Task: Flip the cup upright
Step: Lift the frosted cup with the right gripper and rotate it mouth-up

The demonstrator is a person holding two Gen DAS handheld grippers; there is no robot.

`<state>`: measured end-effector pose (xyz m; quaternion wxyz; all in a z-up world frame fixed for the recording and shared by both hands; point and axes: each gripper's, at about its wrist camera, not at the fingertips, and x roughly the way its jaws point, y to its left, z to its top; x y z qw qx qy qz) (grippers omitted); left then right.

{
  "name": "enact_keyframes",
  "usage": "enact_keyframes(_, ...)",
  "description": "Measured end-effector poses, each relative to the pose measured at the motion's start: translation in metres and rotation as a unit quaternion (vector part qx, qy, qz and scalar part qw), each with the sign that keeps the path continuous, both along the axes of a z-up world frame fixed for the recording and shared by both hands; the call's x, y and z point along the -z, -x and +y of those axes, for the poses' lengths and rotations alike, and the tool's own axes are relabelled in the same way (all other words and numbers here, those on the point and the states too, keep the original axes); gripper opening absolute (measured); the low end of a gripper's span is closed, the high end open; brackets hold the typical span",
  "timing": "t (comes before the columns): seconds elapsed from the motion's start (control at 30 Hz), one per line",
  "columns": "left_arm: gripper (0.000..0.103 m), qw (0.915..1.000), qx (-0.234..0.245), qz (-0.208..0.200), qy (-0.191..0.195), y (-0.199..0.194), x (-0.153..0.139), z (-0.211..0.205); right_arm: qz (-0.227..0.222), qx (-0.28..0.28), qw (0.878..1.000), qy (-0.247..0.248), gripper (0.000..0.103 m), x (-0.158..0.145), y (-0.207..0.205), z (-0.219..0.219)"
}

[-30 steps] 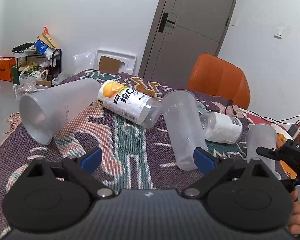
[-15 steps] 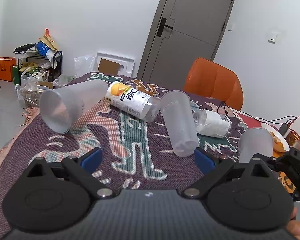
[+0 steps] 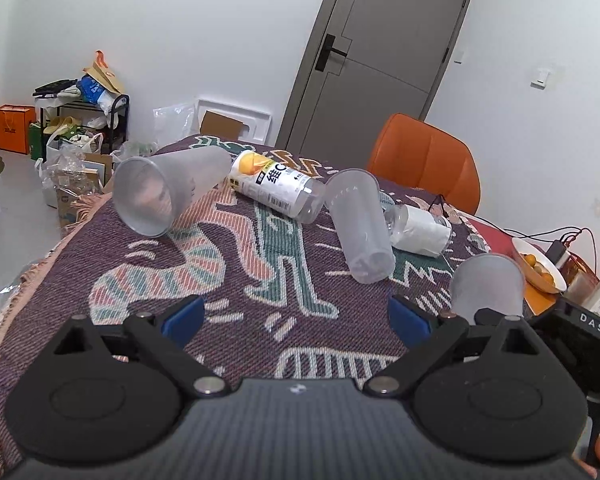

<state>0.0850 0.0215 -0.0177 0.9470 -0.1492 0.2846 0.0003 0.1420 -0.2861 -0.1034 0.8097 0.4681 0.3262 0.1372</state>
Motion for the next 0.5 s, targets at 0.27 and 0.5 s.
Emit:
enact_keyframes(0.27,0.097,0.9999,0.0,0.012,-0.003,0.007,0.004,0.003,0.027,-0.002,1.0,0.008,0.065,0.013,0.011,0.013)
enact_keyframes(0.5,0.097,0.9995,0.006,0.028,-0.011,0.002,0.007,0.0,0.019,-0.004,0.999,0.032,0.087,0.011,0.01,0.009)
